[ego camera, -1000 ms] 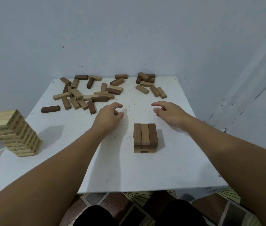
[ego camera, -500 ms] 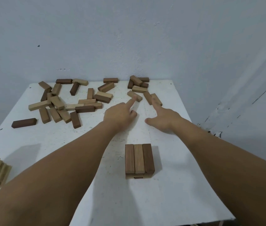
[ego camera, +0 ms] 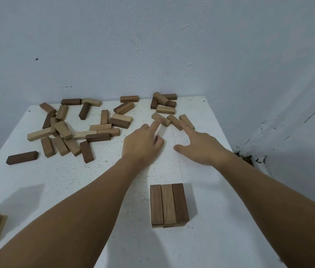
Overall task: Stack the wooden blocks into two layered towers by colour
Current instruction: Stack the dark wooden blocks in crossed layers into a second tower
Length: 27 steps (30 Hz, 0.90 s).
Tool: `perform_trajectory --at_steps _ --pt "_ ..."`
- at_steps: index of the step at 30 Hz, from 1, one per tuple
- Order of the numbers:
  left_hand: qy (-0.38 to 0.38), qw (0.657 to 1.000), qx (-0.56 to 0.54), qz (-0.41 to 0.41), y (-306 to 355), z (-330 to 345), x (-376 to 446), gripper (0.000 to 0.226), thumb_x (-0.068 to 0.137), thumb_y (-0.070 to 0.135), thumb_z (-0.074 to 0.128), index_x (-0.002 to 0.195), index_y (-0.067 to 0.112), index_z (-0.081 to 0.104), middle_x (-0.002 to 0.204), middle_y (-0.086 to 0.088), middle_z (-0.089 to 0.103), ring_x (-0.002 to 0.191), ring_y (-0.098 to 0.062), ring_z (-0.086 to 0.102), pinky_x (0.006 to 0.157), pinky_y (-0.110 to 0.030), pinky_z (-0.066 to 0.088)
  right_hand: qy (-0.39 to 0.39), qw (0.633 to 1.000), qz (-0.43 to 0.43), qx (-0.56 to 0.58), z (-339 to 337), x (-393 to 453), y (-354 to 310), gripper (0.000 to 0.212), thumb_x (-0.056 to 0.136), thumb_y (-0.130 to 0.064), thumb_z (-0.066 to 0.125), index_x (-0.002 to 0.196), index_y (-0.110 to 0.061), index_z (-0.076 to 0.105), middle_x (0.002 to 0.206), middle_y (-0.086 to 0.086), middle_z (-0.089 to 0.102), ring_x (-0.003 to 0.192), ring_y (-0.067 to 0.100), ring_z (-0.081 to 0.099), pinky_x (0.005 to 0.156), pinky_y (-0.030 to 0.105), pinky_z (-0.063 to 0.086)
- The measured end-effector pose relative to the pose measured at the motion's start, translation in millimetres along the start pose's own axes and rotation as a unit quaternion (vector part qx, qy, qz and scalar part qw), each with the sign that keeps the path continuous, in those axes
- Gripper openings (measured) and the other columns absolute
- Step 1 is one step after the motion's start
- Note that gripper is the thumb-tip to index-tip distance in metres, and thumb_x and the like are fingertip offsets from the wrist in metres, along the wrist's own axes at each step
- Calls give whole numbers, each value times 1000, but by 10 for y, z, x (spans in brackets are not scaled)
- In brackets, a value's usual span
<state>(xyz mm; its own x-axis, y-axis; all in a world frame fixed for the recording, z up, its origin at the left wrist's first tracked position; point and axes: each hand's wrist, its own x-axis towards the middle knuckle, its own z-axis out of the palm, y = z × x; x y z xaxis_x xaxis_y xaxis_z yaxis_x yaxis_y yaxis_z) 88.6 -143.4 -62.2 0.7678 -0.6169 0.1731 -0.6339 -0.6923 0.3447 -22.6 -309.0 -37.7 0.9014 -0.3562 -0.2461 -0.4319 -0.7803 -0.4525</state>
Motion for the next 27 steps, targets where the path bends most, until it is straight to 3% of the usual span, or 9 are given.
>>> perform_trajectory --at_steps 3,5,9,11,14,18,21,24,27 --pt "4 1000 16 17 -29 79 38 57 99 39 37 156 39 34 98 3 42 92 -18 43 72 -35 43 -28 999 23 14 -71 6 -25 83 99 -51 55 157 -59 -4 155 1 47 123 29 57 99 39 51" --pt "22 998 26 48 -62 118 61 57 97 38 36 155 37 40 107 0 39 98 -20 36 92 -39 42 -30 999 22 17 -111 -16 -31 78 100 -48 55 159 -56 4 152 3 49 124 28 56 101 39 50" --pt "3 996 -37 76 -91 142 74 43 97 37 42 140 42 48 147 1 34 138 -24 25 118 -45 24 8 999 10 40 -68 -13 -5 62 101 -45 56 157 -50 29 136 0 62 106 19 63 97 40 53" --pt "7 991 -78 108 -87 133 51 26 99 42 46 125 41 52 143 10 41 142 -21 29 118 -49 28 93 995 -8 37 13 -9 -10 44 102 -48 54 146 -42 50 120 -3 67 95 17 63 89 42 56" --pt "-5 989 -102 105 -80 110 54 24 102 54 48 123 43 52 145 13 44 146 -20 32 119 -52 29 222 974 -32 8 117 37 -20 40 103 -52 50 140 -39 57 126 2 57 114 22 54 99 41 49" --pt "-50 993 -64 83 -71 108 36 58 105 63 37 160 48 22 172 8 14 159 -13 1 126 -42 4 130 991 -30 14 134 165 -32 51 109 -42 42 158 -31 34 166 1 31 153 29 25 125 51 21" --pt "-38 993 -66 94 -87 137 58 58 105 60 40 159 40 33 169 5 26 157 -17 13 127 -43 11 129 988 -74 34 132 152 -55 44 108 -26 47 152 -22 45 156 2 47 143 26 42 120 47 30" --pt "-16 990 -91 111 -119 157 79 59 102 59 51 153 29 48 160 1 43 149 -18 33 122 -47 29 149 981 -85 89 144 122 -74 38 103 -19 57 141 -21 60 137 2 59 122 19 56 102 30 45" --pt "-36 986 -129 97 -114 156 63 63 101 53 57 156 25 45 165 -2 37 154 -17 26 126 -42 26 132 983 -96 87 180 138 -76 43 105 -23 56 148 -25 56 152 -2 50 136 14 50 107 20 37"
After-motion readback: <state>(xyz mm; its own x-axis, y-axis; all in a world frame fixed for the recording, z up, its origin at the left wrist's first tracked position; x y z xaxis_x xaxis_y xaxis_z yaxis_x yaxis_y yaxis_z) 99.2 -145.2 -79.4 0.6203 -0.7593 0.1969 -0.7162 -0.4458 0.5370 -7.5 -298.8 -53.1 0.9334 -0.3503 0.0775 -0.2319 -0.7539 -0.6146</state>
